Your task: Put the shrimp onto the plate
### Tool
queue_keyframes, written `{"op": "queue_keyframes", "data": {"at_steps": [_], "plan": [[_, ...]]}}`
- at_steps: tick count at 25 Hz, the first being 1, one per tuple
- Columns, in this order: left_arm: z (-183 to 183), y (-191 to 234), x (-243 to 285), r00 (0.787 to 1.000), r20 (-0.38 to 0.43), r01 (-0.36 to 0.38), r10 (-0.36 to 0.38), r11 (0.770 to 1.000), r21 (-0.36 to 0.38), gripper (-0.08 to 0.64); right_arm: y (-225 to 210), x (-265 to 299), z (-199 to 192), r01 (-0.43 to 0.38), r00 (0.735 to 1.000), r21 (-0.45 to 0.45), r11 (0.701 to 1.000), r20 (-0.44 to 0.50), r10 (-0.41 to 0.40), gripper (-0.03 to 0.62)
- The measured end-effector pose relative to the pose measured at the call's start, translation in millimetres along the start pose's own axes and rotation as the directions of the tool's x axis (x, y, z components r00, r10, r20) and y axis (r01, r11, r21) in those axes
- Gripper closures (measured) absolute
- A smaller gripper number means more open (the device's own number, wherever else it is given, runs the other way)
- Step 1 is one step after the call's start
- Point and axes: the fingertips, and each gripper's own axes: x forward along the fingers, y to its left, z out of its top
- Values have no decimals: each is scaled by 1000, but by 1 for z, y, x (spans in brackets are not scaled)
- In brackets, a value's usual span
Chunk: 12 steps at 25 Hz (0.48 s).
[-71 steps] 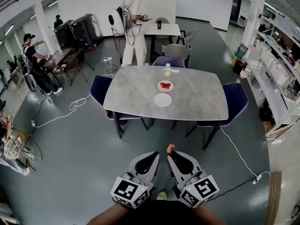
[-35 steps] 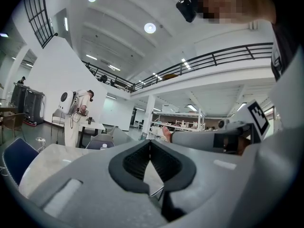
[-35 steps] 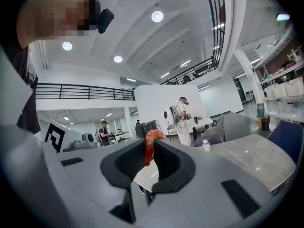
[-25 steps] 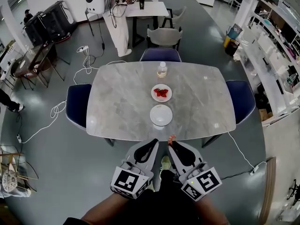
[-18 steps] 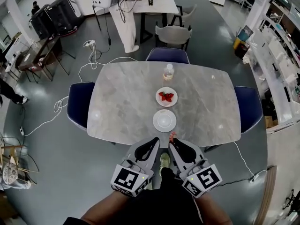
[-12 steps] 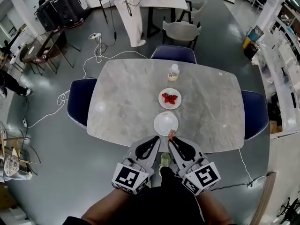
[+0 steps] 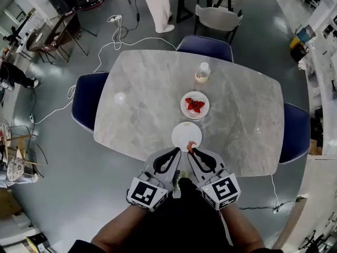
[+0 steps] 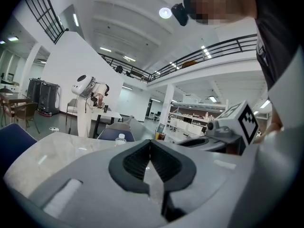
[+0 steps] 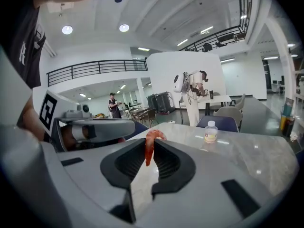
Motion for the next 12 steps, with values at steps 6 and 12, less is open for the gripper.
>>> {"op": "queue_keyframes", "data": {"at_steps": [6,12], "plan": [[-22,18,10,999,-31,-16,16,1000,-17,552,-20,38,-48,-3,990,-46,999,-139,-4,535],[-46,36,18,999,-51,7,-9,999,-35,552,-34,75,-104,-11,959,-111,994,-281,-21,535]]}}
